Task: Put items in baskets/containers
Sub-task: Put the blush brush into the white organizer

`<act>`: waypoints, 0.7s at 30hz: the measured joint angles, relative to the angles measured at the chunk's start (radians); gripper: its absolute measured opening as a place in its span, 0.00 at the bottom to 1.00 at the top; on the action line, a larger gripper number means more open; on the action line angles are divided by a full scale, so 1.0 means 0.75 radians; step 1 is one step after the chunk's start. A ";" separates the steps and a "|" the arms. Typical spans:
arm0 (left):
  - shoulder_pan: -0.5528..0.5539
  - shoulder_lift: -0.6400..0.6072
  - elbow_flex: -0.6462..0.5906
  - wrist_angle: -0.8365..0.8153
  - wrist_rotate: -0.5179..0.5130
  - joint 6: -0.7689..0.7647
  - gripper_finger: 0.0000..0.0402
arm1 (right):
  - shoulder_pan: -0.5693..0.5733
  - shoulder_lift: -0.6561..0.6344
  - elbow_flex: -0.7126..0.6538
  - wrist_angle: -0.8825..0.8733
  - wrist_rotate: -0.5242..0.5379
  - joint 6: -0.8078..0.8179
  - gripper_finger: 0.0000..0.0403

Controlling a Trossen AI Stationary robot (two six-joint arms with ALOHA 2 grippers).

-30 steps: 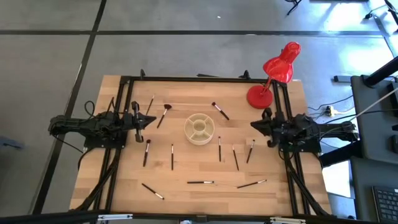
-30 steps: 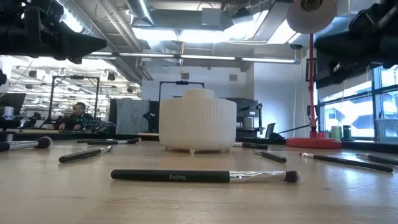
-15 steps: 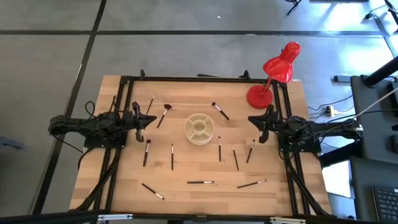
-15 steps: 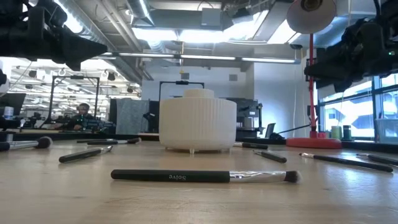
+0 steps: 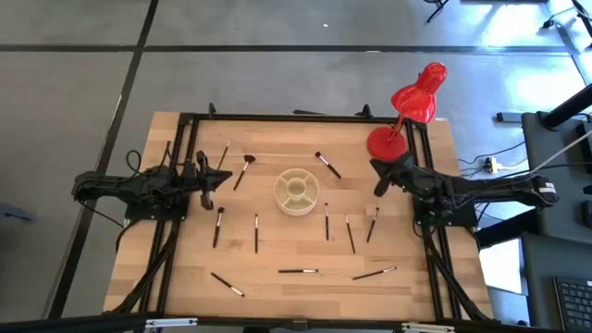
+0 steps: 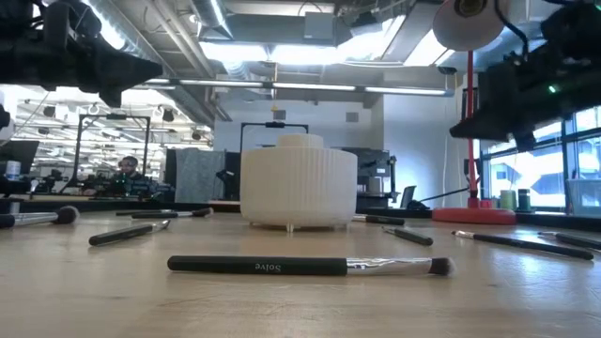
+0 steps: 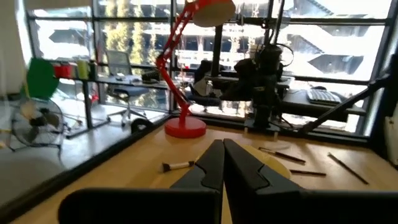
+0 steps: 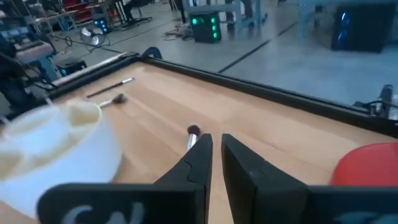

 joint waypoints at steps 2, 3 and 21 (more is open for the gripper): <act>0.000 0.000 0.000 0.035 -0.047 0.039 0.00 | -0.030 0.075 0.083 0.001 -0.085 0.029 0.09; 0.001 0.000 0.000 0.038 -0.054 0.042 0.00 | -0.042 0.119 0.126 -0.008 -0.130 0.039 0.09; 0.064 0.020 0.027 0.007 -0.206 0.168 0.00 | -0.249 1.252 1.168 -0.755 -0.422 -0.086 0.40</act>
